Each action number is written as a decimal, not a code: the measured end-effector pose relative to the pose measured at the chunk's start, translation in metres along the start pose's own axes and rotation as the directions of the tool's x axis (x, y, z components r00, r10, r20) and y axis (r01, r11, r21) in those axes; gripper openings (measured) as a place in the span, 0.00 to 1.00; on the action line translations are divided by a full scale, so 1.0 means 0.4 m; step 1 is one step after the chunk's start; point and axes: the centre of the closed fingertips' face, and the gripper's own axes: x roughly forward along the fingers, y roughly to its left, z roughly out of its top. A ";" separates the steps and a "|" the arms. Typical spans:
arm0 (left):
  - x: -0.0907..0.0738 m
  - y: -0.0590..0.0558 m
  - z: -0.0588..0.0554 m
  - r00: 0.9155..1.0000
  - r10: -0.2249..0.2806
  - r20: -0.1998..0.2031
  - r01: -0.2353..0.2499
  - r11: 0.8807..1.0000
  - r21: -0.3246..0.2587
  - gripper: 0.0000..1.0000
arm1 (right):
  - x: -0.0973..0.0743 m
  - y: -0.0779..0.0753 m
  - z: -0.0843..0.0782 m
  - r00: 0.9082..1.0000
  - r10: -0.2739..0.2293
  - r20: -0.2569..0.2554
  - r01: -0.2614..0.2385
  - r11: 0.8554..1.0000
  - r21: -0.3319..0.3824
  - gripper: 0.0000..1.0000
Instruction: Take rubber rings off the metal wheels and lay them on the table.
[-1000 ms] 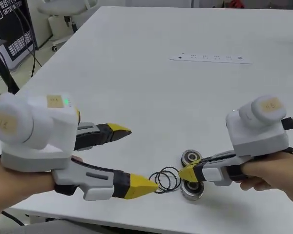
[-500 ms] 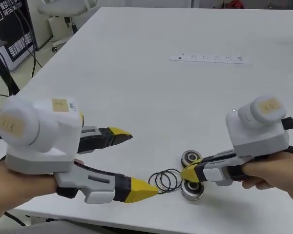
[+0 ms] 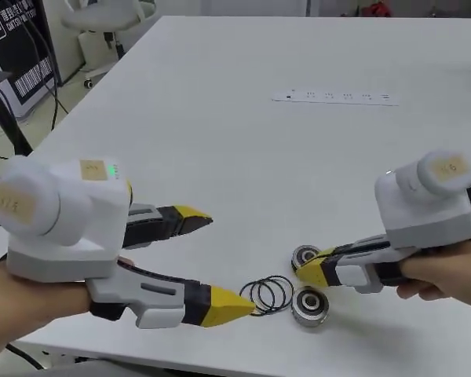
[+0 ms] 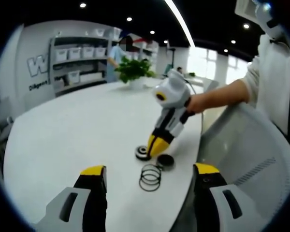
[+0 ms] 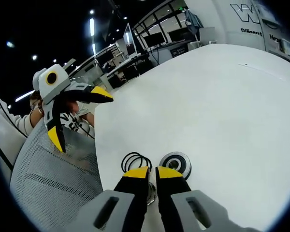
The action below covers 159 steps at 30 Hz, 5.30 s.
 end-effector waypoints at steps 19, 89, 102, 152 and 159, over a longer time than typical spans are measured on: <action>0.021 0.038 0.106 1.000 0.015 0.014 -0.017 0.995 0.103 0.70 | -0.059 -0.057 0.033 0.993 -0.071 0.091 0.068 0.997 0.031 0.05; 0.313 0.025 -0.045 0.990 -0.087 -0.109 0.108 0.972 0.208 0.14 | -0.020 -0.080 -0.036 0.996 -0.091 -0.003 0.087 0.954 -0.289 0.01; 0.314 0.030 -0.045 0.991 -0.078 -0.111 0.102 0.968 0.229 0.14 | -0.042 -0.095 -0.016 0.995 -0.079 0.052 0.081 0.996 -0.026 0.00; 0.284 0.037 -0.025 0.989 -0.066 -0.130 0.095 0.969 0.227 0.18 | -0.051 -0.052 0.034 0.993 -0.049 0.111 0.051 0.999 -0.010 0.00; 0.255 0.035 0.032 0.995 -0.076 -0.068 0.089 0.973 0.213 0.33 | -0.059 -0.054 0.040 0.991 -0.049 0.124 0.046 0.999 0.019 0.00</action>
